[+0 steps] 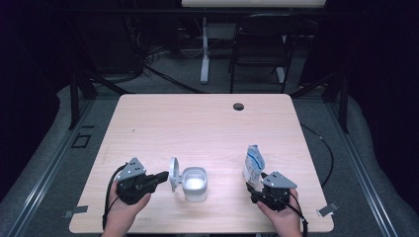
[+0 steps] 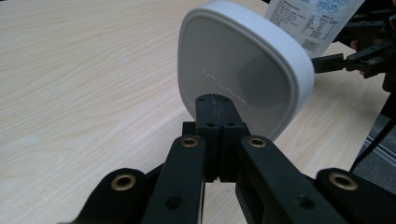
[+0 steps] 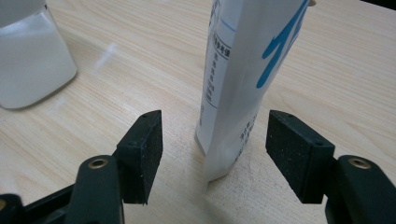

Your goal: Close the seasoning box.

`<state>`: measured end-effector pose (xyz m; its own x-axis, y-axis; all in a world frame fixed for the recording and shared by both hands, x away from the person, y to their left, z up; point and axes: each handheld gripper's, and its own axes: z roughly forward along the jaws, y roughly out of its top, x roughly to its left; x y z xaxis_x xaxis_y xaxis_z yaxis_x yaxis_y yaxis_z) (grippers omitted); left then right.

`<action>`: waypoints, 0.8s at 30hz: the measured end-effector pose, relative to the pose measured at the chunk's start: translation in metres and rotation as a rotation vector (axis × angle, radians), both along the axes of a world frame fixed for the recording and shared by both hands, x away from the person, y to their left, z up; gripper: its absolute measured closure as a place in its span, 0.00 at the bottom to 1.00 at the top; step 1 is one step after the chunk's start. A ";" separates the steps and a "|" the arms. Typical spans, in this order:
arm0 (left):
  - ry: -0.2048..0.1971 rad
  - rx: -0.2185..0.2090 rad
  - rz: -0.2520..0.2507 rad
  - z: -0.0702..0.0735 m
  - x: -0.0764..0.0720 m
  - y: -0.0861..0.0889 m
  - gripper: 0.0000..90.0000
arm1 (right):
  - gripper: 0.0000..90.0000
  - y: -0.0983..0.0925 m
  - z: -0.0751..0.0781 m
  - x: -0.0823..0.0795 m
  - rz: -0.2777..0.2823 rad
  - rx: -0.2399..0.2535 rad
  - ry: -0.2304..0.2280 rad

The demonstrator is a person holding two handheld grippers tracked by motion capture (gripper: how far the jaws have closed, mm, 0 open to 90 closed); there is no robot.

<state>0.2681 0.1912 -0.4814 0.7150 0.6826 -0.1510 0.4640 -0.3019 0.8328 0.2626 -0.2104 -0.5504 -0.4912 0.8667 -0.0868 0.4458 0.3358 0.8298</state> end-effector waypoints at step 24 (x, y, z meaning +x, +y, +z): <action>-0.005 0.014 -0.034 -0.002 -0.003 -0.014 1.00 | 0.40 0.000 -0.001 0.000 0.001 0.000 0.012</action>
